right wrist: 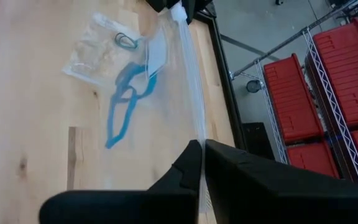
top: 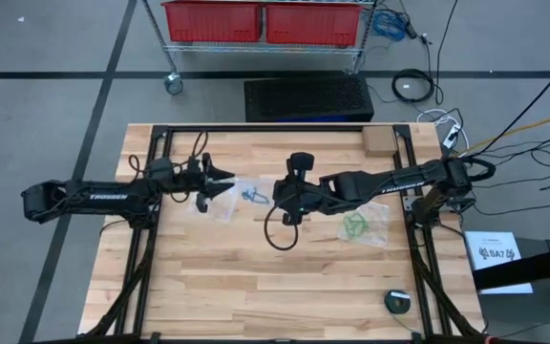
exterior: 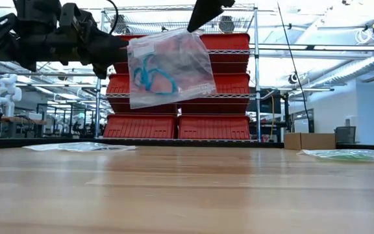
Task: Sort rubber bands
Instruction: Close the bottom left transparent zip bag
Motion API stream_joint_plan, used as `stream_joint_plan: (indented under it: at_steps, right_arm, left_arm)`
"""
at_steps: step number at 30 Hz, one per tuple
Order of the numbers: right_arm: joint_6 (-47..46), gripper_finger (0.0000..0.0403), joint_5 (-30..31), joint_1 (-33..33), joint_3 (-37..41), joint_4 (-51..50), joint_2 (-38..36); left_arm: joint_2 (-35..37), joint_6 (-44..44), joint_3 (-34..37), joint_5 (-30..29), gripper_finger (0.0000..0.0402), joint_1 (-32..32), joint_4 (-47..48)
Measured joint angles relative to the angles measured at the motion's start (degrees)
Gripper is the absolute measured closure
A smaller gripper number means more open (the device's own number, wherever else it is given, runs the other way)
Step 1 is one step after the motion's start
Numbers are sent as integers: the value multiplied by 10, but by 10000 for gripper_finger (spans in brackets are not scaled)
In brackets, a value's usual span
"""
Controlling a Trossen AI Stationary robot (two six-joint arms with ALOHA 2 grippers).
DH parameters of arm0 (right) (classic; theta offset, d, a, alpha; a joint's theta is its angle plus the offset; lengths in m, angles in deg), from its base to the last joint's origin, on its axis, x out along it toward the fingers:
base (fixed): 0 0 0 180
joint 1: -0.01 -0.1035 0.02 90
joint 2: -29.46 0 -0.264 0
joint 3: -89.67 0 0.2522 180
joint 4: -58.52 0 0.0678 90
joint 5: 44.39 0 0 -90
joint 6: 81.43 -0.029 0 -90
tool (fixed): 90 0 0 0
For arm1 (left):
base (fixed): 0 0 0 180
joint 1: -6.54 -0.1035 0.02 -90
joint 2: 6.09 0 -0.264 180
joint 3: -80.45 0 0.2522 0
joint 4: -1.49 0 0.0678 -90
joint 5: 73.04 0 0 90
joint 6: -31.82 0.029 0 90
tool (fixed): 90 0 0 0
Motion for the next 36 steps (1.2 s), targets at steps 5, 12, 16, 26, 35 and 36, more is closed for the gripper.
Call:
stream_joint_plan:
  at_steps: [5,12,16,26,35,36]
  right_arm:
    - [7,403,0,0,0,12,0]
    - [15,403,0,0,0,26,0]
    - [12,403,-2,0,0,26,0]
    - [-47,380,-70,17,0,22,0]
    - [-45,294,-221,72,0,129,18]
    - [-45,286,-232,78,0,138,21]
  left_arm:
    - [-1,0,0,-4,252,0,1]
    - [-10,4,0,-8,313,0,-2]
    - [-10,7,0,-9,359,0,-29]
    - [-10,39,-1,-9,398,0,-19]
    - [-10,73,-1,-10,399,2,34]
    - [-10,78,-1,-10,399,3,37]
